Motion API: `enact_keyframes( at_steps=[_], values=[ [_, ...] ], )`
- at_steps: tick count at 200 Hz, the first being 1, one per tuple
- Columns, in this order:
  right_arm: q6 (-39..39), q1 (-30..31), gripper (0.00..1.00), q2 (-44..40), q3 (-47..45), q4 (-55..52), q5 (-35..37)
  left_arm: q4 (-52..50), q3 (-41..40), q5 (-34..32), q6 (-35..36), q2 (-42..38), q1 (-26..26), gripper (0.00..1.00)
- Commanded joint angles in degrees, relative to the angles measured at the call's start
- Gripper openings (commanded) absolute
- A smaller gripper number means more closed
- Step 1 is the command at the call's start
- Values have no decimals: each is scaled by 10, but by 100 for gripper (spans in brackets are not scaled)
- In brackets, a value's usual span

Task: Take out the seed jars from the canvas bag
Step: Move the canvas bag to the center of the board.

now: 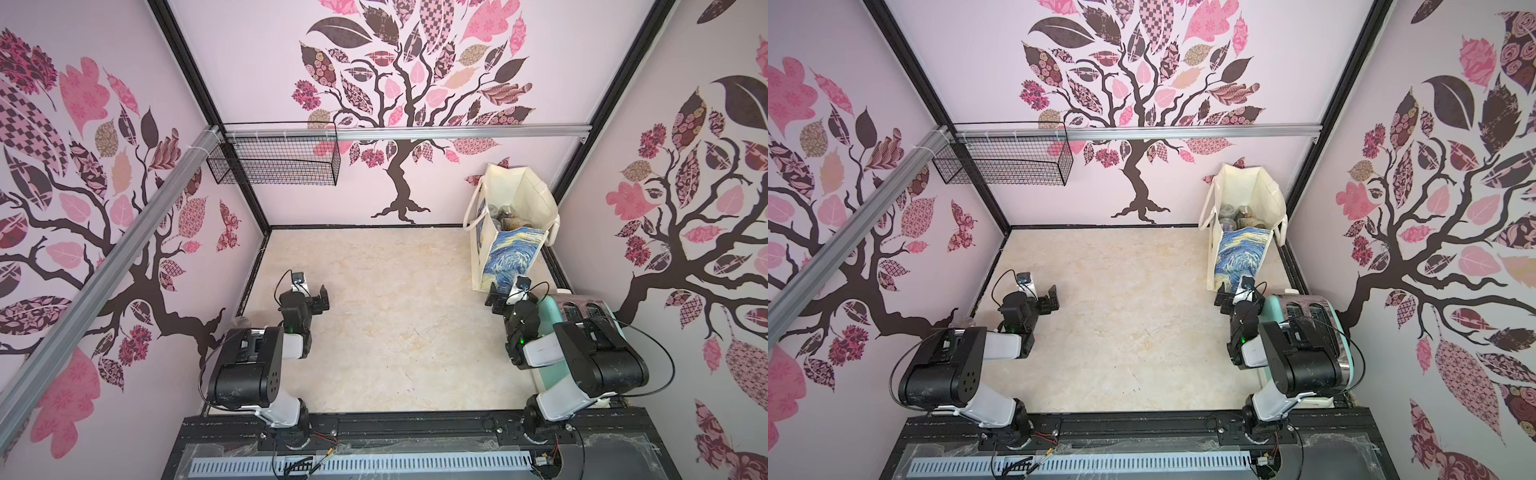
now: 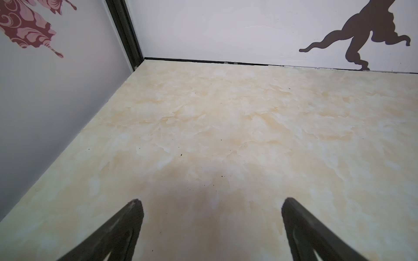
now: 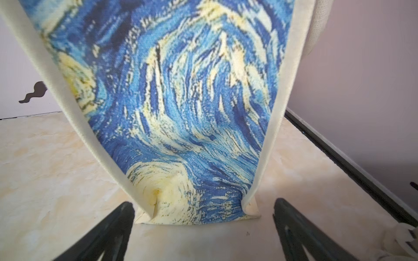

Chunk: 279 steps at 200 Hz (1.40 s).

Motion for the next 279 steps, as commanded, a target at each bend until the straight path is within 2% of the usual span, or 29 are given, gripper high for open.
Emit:
enact_keyframes(
  at_steps=[1, 181, 210, 244, 263, 279],
  values=[
    [-2, -8, 99, 2, 2, 10, 3, 6, 6, -4, -3, -3, -2, 98],
    [1, -9, 100, 1, 4, 5, 5, 6, 5, -3, -3, -3, -1, 98],
    [-17, -8, 100, 1, -4, 18, -40, 6, 5, -4, -3, -3, -1, 98],
    [-26, -8, 100, -13, -57, 110, -69, 5, 5, -4, -4, -3, -1, 98],
    [-47, -8, 100, -57, -74, 96, -127, 5, 6, -4, -4, -3, -1, 98],
    [-61, -8, 99, -114, -72, 39, -166, 5, 6, -3, -4, -3, -1, 98]
  ],
)
